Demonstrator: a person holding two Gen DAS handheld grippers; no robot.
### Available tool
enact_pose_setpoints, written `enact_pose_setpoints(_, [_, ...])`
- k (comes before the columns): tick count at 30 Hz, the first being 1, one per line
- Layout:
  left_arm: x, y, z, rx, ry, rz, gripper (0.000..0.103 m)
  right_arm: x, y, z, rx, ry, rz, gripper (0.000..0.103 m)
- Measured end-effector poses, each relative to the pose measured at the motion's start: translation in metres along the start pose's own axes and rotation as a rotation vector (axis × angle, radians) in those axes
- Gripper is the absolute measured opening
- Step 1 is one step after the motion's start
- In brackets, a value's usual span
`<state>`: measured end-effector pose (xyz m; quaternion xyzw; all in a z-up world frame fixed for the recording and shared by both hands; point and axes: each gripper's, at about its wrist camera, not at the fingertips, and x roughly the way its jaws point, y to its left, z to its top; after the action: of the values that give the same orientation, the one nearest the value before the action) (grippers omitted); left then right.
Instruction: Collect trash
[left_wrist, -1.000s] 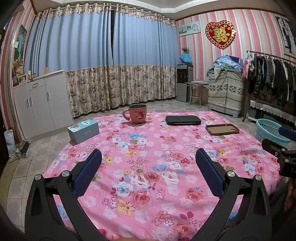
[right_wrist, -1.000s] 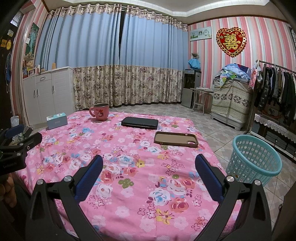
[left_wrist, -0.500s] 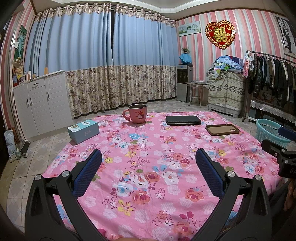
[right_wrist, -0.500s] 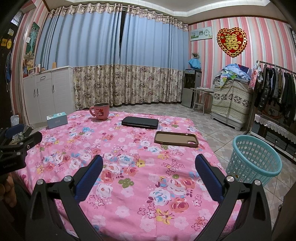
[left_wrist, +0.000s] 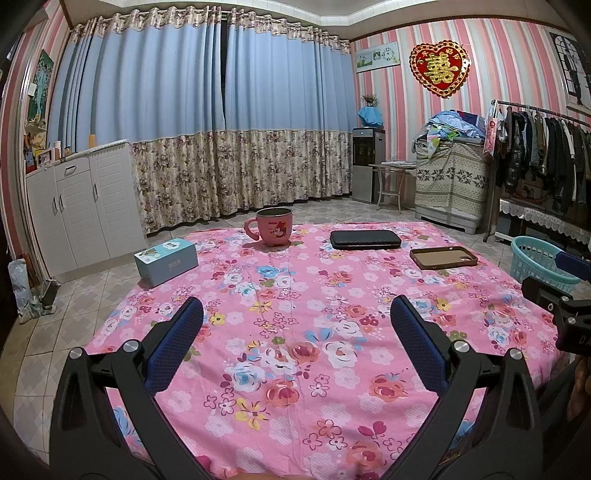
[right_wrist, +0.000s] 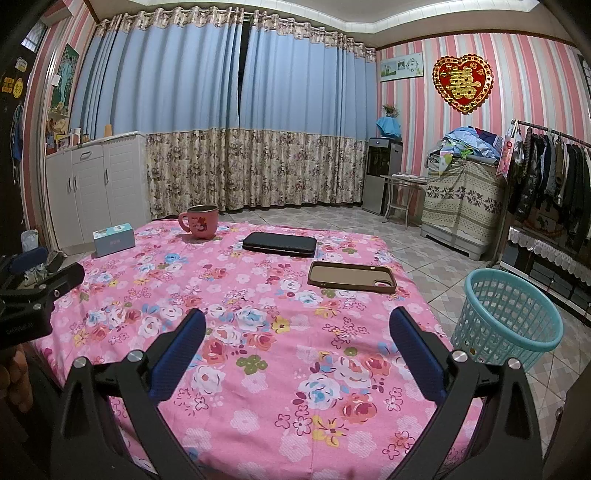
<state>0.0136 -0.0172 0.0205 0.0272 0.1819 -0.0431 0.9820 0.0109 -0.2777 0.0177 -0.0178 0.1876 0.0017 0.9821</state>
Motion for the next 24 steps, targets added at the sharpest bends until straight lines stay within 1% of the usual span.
enact_pose_setpoints(24, [0.0025, 0.0002, -0.0006, -0.014, 0.004, -0.008, 0.098, 0.0006, 0.001, 0.0, -0.003, 0.001, 0.0, 0.097])
